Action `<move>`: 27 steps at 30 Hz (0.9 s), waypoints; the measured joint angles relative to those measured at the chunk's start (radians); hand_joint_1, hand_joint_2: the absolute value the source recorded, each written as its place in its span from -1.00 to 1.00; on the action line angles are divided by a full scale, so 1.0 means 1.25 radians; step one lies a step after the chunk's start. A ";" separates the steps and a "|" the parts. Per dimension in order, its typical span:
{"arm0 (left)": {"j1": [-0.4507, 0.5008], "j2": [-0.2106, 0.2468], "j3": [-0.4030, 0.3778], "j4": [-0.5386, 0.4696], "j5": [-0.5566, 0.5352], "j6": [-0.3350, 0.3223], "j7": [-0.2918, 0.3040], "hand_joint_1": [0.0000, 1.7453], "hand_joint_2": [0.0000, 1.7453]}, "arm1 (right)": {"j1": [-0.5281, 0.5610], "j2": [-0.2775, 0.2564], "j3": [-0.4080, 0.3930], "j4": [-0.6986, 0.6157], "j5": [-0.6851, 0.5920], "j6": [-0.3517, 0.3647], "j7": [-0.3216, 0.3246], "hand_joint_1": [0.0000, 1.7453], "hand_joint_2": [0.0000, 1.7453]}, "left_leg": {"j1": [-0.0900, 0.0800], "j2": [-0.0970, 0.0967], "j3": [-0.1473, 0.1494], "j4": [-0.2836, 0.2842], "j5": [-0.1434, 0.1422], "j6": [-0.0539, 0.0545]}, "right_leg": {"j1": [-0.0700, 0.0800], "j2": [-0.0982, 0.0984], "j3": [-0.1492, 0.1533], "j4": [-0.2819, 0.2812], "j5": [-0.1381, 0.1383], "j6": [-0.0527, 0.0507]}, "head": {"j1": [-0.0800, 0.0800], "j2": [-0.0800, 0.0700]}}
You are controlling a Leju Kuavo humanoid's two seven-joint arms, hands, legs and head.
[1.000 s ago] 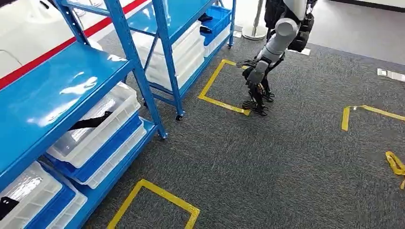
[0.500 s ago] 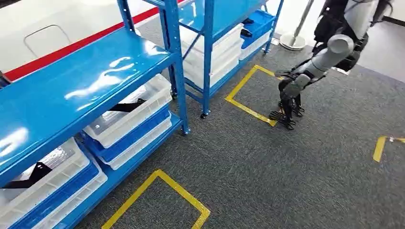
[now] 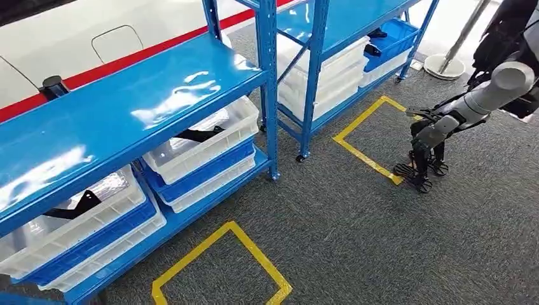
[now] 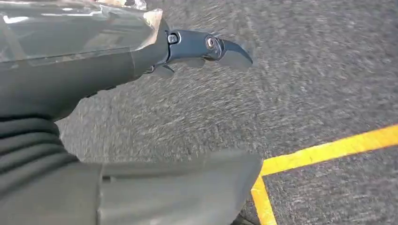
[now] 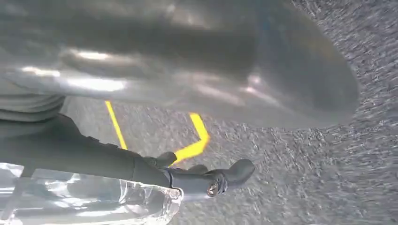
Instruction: Take the parts from the cabinet and place them on the table.
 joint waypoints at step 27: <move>0.002 0.001 0.000 0.000 0.001 -0.008 0.005 -1.00 1.00 | 0.001 0.001 0.001 0.001 -0.005 0.000 -0.009 -1.00 -1.00 | -0.002 -0.116 0.065 -0.150 0.096 0.012 | 0.002 0.041 0.007 -0.004 -0.004 0.017 | 0.009 0.000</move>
